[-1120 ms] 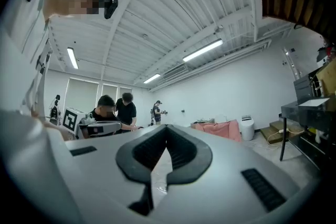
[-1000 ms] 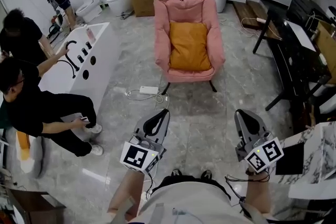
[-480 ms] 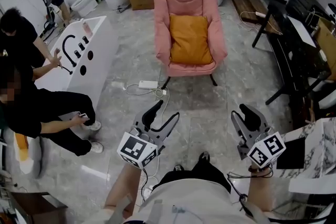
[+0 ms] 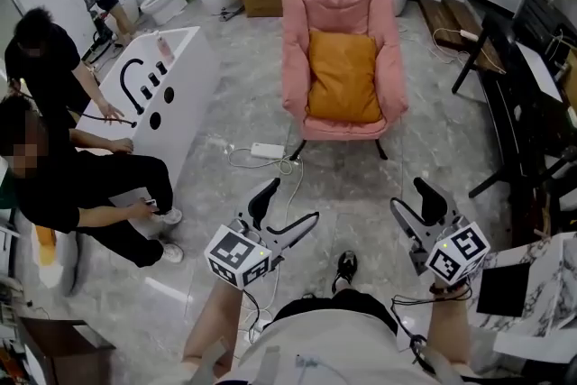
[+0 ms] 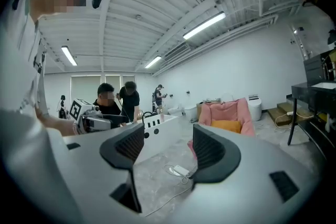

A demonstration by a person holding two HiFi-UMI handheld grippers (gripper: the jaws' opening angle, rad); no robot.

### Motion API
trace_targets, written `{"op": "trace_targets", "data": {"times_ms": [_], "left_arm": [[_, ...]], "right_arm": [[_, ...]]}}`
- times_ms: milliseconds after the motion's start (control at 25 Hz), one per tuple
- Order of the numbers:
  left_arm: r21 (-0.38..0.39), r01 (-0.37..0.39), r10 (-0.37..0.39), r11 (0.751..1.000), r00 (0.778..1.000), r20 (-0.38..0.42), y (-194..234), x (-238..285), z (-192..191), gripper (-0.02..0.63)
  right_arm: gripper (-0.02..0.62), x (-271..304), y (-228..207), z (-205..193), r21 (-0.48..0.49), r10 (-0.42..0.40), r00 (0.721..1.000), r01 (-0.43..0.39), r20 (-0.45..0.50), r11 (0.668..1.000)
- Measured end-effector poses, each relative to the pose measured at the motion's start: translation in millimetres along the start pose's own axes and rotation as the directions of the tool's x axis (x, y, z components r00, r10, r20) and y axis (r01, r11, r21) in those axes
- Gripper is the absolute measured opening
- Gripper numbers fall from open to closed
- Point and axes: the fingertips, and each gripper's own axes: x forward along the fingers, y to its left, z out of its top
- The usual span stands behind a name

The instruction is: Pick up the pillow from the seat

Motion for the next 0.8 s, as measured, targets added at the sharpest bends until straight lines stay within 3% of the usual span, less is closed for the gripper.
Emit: {"op": "trace_targets", "data": {"times_ms": [240, 480, 800], "left_arm": [[-0.011, -0.030, 0.030, 0.999, 0.999, -0.011, 19.2, 42.3, 7.3, 0.451], [-0.036, -0.061, 0.061, 0.997, 0.998, -0.011, 36.2, 81.0, 12.6, 0.479], [-0.109, -0.112, 0.111, 0.988, 0.994, -0.013, 51.2, 115.5, 12.7, 0.506]], "right_arm": [[0.293, 26.5, -50.2, 10.6, 0.027, 0.025, 1.000, -0.024, -0.016, 0.999], [0.339, 52.2, -87.4, 16.1, -0.049, 0.037, 0.997, -0.040, -0.065, 0.998], [0.351, 67.2, -132.7, 21.7, 0.006, 0.091, 0.994, -0.091, -0.055, 0.996]]}}
